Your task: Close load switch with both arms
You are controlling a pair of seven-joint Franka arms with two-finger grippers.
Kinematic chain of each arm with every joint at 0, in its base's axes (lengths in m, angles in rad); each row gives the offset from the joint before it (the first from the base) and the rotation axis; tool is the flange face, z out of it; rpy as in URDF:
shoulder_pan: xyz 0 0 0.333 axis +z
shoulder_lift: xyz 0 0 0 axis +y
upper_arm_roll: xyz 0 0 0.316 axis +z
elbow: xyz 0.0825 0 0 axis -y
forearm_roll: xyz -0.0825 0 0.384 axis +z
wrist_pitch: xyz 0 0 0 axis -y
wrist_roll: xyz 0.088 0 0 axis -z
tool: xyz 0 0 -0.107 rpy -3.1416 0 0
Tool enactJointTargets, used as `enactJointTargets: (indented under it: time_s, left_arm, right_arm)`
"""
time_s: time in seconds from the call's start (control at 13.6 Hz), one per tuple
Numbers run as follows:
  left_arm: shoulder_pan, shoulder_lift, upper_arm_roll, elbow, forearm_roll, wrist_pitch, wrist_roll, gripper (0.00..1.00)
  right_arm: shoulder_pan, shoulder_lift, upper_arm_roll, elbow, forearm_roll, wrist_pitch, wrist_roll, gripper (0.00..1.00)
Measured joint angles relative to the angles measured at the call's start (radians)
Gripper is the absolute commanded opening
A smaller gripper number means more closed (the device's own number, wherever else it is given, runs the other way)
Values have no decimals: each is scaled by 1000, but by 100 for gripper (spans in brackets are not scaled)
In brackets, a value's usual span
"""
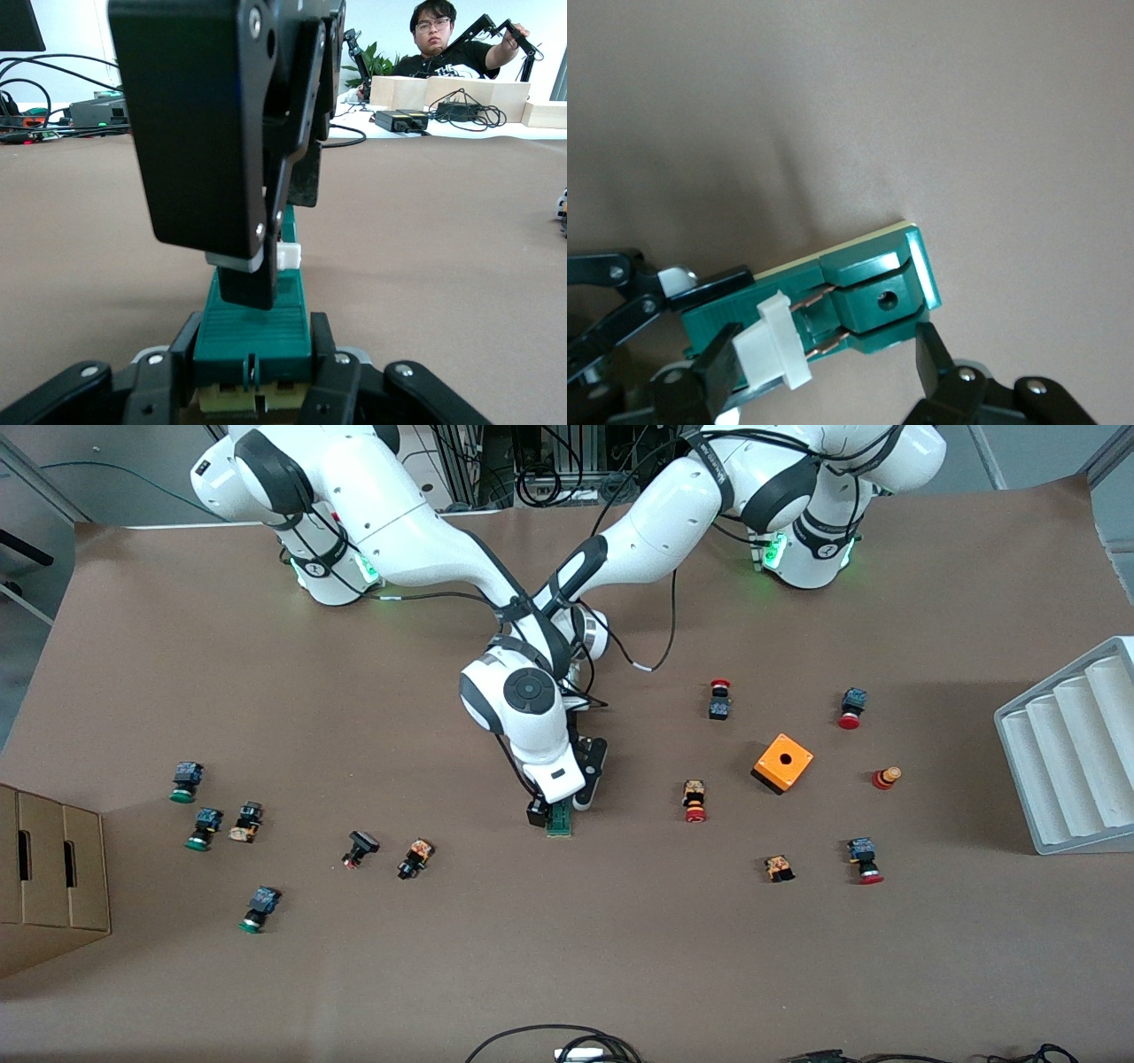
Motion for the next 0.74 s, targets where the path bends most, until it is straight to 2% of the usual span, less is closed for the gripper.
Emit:
enactJointTargets:
  time_s: [0.37, 0.74]
  left_arm:
    - [0, 0, 0, 0, 0, 0, -1, 54]
    - [0, 0, 0, 0, 0, 0, -1, 54]
  right_arm:
    - [1, 0, 0, 0, 0, 0, 0, 82]
    - [4, -3, -1, 1, 0, -1, 0, 75]
